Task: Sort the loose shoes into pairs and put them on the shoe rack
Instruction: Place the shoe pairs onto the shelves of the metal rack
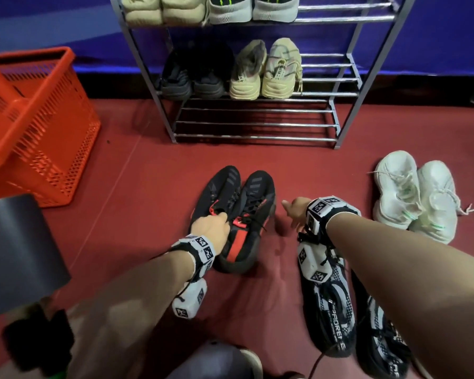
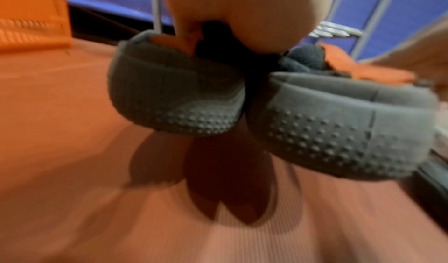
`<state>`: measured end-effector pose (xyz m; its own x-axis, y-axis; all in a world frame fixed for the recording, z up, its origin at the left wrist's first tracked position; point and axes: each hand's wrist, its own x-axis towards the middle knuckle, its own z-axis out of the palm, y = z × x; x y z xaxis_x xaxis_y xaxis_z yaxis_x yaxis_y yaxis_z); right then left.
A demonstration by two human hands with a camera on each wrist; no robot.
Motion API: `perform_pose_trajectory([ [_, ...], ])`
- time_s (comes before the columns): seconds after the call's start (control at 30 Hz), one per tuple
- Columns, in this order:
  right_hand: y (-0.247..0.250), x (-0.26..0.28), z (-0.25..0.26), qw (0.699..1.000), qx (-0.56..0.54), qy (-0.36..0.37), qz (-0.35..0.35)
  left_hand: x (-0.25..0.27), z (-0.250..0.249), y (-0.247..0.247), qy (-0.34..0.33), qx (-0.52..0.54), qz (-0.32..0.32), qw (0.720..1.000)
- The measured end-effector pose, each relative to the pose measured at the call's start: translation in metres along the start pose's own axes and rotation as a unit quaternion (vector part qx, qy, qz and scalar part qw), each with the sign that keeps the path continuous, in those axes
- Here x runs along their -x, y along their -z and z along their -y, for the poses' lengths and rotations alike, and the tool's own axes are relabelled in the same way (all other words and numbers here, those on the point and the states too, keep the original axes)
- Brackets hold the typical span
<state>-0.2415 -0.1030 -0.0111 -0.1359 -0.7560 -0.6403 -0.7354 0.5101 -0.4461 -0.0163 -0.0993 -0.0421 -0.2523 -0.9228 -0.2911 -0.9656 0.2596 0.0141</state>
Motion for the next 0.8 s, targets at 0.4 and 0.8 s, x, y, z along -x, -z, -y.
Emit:
perform_pose_trajectory([
  [0.4, 0.032, -0.069, 0.103, 0.969, -0.185, 0.097, -0.133, -0.126, 0.051, 0.064, 0.059, 0.039, -0.066, 0.995],
  [0.8, 0.026, -0.134, 0.107, 0.957, -0.261, 0.079, -0.098, -0.239, 0.081, 0.096, 0.060, 0.048, -0.106, 0.991],
])
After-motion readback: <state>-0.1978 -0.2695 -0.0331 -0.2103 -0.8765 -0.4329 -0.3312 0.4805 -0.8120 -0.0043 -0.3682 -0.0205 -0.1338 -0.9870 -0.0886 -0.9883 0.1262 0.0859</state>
